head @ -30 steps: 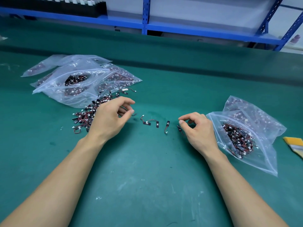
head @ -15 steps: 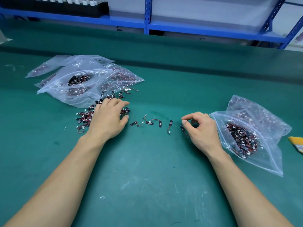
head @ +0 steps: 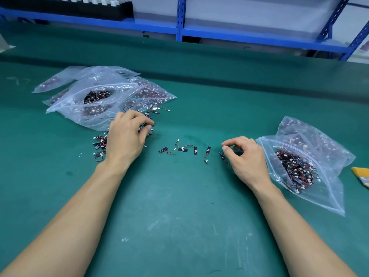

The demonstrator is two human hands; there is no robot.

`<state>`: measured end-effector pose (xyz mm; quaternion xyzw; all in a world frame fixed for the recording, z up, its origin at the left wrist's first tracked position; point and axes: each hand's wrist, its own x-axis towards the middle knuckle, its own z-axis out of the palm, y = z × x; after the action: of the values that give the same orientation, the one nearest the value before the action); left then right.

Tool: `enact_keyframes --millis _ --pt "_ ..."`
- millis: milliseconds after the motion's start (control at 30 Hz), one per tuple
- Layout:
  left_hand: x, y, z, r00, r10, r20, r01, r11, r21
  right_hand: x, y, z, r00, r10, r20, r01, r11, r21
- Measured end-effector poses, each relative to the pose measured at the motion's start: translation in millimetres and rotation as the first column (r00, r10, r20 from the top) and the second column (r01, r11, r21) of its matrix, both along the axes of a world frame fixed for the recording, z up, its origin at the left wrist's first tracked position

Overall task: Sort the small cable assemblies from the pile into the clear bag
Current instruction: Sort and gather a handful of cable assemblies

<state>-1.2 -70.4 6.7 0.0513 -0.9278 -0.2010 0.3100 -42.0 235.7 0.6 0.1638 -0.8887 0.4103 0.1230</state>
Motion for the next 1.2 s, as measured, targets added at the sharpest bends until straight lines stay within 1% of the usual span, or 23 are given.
enact_keyframes --millis 133,267,333,433,500,567,667,767,867,933,1000,1067,1133,1200 --pt "3.3 -0.7 5.4 0.983 0.025 -0.18 0.01 0.981 0.191 0.3 0.6 1.0 1.0 0.005 -0.006 -0.005 1.0 -0.004" --pt "7.6 1.7 11.8 0.97 0.009 -0.244 0.084 0.927 0.366 0.9 0.2 1.9 1.0 0.006 -0.001 -0.006 1.0 0.0" --pt "12.2 4.9 16.4 0.971 -0.062 -0.231 0.164 0.876 0.453 1.6 -0.3 2.5 1.0 0.004 0.001 -0.004 1.0 0.002" --pt "23.9 13.0 21.8 0.947 -0.289 -0.141 0.317 0.766 0.559 2.2 -0.4 3.1 1.0 0.003 0.001 -0.003 1.0 -0.004" --pt "32.7 19.1 21.7 0.901 -0.428 -0.076 0.385 0.705 0.595 2.0 -0.5 3.0 1.0 0.0 0.003 0.0 1.0 -0.002" --pt "40.8 24.1 19.0 0.853 -0.522 -0.019 0.42 0.664 0.618 1.8 -0.8 2.6 1.0 -0.002 0.012 0.002 1.0 0.0" --pt "47.8 30.3 13.1 0.786 -0.613 0.079 0.47 0.676 0.567 1.2 -1.1 2.2 1.0 -0.003 0.019 0.003 1.0 -0.003" --pt "47.2 34.6 11.6 0.75 -0.652 0.112 0.522 0.687 0.506 1.4 -1.1 2.2 1.0 -0.001 0.019 0.001 1.0 -0.012" --pt "45.6 35.0 12.6 0.752 -0.652 0.102 0.526 0.686 0.503 1.6 -1.7 2.5 1.0 -0.001 0.023 0.002 1.0 -0.013" --pt "45.3 34.3 12.1 0.769 -0.634 0.087 0.489 0.669 0.56 1.9 -2.0 2.9 1.0 -0.002 0.019 0.002 1.0 -0.011" --pt "45.1 35.2 11.5 0.776 -0.628 0.06 0.454 0.621 0.639 3.7 -2.2 4.2 1.0 0.017 -0.006 -0.018 1.0 -0.01" --pt "45.0 38.5 11.0 0.778 -0.627 0.044 0.433 0.586 0.685 8.1 -4.5 7.4 0.995 0.078 -0.056 -0.079 0.997 -0.025" --pt "44.5 43.2 10.6 0.783 -0.621 0.032 0.416 0.561 0.716 15.0 -9.7 12.2 0.977 0.177 -0.116 -0.181 0.983 -0.028" --pt "44.3 48.2 10.9 0.786 -0.618 0.014 0.405 0.531 0.744 24.4 -17.5 16.0 0.947 0.289 -0.136 -0.295 0.955 -0.025"
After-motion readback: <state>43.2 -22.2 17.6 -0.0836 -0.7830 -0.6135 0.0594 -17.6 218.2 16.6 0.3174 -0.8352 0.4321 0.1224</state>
